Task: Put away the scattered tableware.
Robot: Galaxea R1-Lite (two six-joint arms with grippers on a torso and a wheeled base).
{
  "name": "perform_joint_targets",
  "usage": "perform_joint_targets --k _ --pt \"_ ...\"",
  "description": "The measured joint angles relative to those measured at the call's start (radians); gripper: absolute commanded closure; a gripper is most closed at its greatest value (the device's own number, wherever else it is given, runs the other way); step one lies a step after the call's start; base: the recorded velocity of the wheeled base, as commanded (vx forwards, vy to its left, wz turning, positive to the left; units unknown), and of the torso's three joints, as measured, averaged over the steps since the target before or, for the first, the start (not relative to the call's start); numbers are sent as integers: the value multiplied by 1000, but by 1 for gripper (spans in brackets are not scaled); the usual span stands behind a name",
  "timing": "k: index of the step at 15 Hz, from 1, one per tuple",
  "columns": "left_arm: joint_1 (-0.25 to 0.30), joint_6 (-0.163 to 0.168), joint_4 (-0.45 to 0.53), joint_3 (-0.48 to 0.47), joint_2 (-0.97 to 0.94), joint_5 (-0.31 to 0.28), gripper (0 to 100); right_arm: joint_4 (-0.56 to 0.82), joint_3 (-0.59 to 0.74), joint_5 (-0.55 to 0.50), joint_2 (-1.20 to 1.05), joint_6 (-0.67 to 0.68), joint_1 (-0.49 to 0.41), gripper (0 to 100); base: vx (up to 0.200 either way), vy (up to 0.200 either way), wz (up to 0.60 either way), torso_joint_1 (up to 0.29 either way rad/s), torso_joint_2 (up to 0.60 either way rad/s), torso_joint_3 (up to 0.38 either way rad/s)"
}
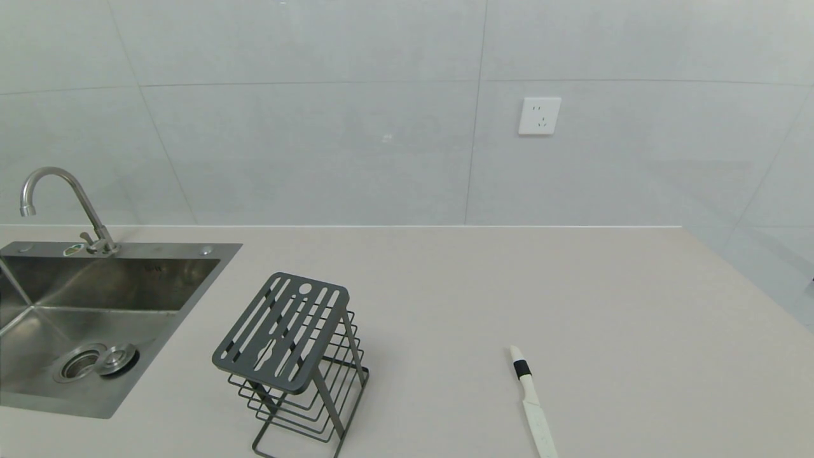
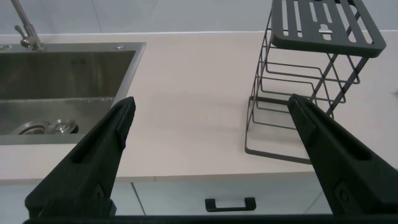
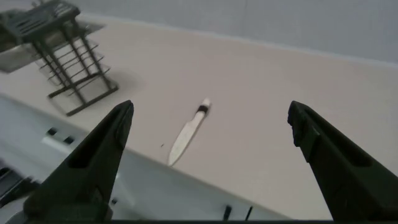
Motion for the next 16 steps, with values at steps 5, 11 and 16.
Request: perform_joint_targets --k 5,11,16 --pt "0 2 0 0 0 -4 0 -110 -101 -24 557 -37 75 0 0 0 0 0 0 0" --pt "0 1 1 0 0 -4 0 -204 -176 -86 940 -94 184 0 0 0 0 0 0 0" --pt "0 -1 1 0 0 -4 0 -245 -258 -242 1155 201 443 0 0 0 0 0 0 0"
